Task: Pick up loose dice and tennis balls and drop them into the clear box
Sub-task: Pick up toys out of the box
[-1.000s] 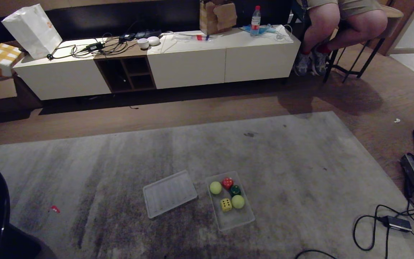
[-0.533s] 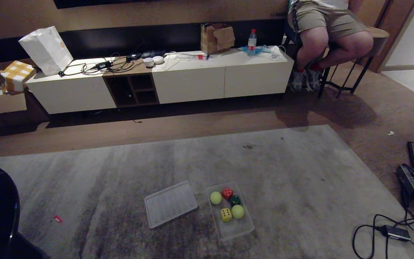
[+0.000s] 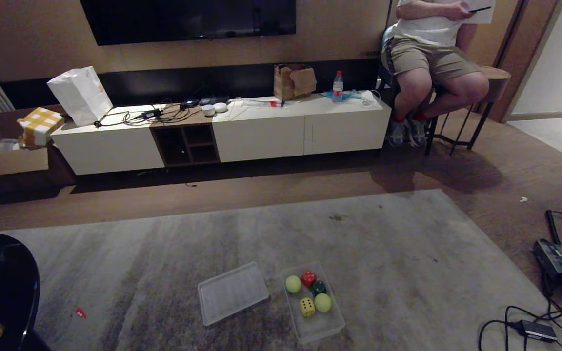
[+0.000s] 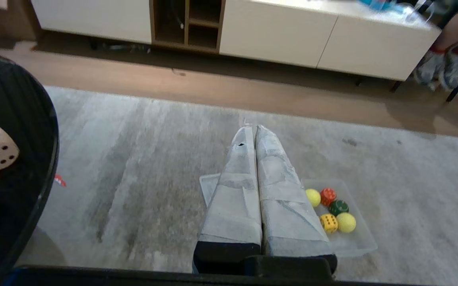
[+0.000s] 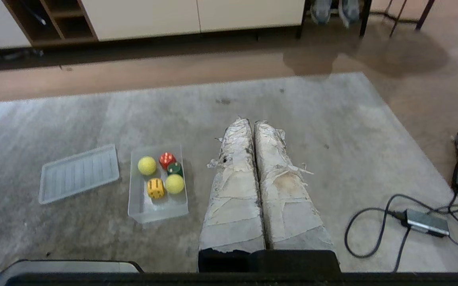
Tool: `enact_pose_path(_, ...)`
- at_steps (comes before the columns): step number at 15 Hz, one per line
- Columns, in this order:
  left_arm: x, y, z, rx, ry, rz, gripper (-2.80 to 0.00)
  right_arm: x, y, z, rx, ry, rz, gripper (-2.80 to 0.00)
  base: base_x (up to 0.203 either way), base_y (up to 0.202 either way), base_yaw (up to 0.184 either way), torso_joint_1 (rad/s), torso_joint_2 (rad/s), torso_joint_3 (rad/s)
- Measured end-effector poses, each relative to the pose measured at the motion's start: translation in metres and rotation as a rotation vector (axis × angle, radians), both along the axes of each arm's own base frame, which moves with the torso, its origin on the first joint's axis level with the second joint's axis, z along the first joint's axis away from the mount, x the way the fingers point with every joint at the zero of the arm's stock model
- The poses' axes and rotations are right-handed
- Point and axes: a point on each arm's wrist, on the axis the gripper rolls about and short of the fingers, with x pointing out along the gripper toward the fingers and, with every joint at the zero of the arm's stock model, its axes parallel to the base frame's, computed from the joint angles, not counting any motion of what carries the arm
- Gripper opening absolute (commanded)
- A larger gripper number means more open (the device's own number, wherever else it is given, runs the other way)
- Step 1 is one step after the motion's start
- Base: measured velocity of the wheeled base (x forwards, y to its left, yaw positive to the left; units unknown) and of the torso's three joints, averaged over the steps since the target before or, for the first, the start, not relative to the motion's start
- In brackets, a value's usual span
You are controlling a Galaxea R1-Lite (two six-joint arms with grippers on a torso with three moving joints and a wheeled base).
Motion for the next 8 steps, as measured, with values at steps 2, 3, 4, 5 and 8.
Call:
enact_pose_path(2,0.0,0.0,-0.0001,0.005,0.001,-0.001,-2.8,0.0,0.0,0.0001,0.0,-0.001,0.0,-2.8,0.0,0.0,0.0,0.005,0.0,0.119)
enact_pose_path(3,0.0,0.0,-0.0001,0.005,0.001,-0.001,-2.8,0.0,0.0,0.0,0.0,0.0,0.0,-2.8,0.0,0.0,0.0,0.007,0.0,0.056)
enact_pose_path(4,0.0,0.0,-0.0001,0.006,0.002,-0.001,-2.8,0.0,0.0,0.0,0.002,0.0,0.0,-2.8,0.0,0.0,0.0,-0.001,0.0,0.028)
enact_pose_path(5,0.0,0.0,-0.0001,0.007,0.002,-0.001,-2.8,0.0,0.0,0.0001,0.006,-0.001,0.0,-2.8,0.0,0.0,0.0,0.0,0.0,0.0)
enact_pose_path(8,0.0,0.0,-0.0001,0.009,0.002,-0.002,-2.8,0.0,0.0,0.0002,0.011,-0.001,-0.002,-2.8,0.0,0.0,0.0,0.0,0.0,0.0)
